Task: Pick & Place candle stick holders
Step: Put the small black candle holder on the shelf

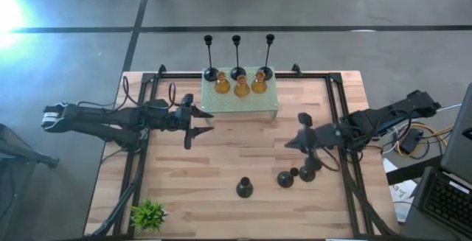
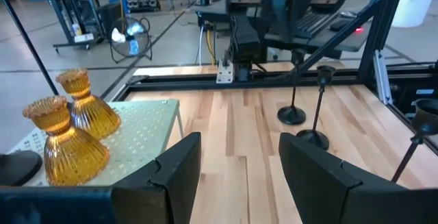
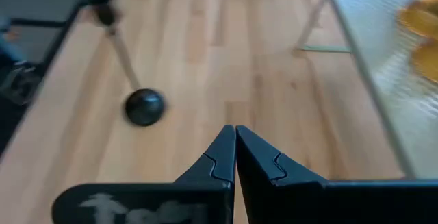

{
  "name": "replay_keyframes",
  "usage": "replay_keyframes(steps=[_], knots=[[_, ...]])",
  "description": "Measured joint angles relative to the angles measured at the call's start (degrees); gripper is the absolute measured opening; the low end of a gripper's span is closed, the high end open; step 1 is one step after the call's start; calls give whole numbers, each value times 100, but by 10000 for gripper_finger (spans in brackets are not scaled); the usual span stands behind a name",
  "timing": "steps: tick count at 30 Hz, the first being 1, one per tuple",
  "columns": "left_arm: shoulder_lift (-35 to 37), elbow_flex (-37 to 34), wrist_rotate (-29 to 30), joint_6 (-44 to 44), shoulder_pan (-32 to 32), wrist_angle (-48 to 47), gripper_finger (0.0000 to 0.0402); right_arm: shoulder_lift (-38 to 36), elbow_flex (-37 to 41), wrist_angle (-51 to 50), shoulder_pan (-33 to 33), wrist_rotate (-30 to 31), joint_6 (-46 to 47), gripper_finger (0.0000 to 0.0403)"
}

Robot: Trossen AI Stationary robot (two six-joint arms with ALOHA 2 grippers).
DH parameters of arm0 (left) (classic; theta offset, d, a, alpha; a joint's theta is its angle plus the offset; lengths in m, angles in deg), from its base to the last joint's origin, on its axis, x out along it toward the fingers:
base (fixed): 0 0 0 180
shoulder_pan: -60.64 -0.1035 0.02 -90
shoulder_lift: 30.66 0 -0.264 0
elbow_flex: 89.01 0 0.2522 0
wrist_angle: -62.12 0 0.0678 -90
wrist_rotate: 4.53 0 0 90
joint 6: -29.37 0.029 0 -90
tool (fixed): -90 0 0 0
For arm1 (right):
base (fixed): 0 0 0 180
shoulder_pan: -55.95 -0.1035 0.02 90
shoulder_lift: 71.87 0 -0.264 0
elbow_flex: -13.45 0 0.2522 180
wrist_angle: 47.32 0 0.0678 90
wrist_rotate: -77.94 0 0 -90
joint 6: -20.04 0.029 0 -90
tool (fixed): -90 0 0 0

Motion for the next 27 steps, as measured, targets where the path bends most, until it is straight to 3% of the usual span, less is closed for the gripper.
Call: replay_keyframes(steps=[7,12,19,23,27], knots=[[84,2,-9,-189,0,-68,202,-297,-237,-735,-1039,818,801,8],[91,2,-9,-284,0,-67,202,-382,-286,-862,-1713,885,1622,8],[91,2,-7,-319,0,-64,202,-151,-446,-2250,-2573,1178,3965,8],[91,2,-7,-316,-2,-64,202,43,-664,-2454,-3088,1245,4772,8],[91,2,-2,-304,-2,-64,202,329,-1051,-3263,-3529,1369,5879,8]])
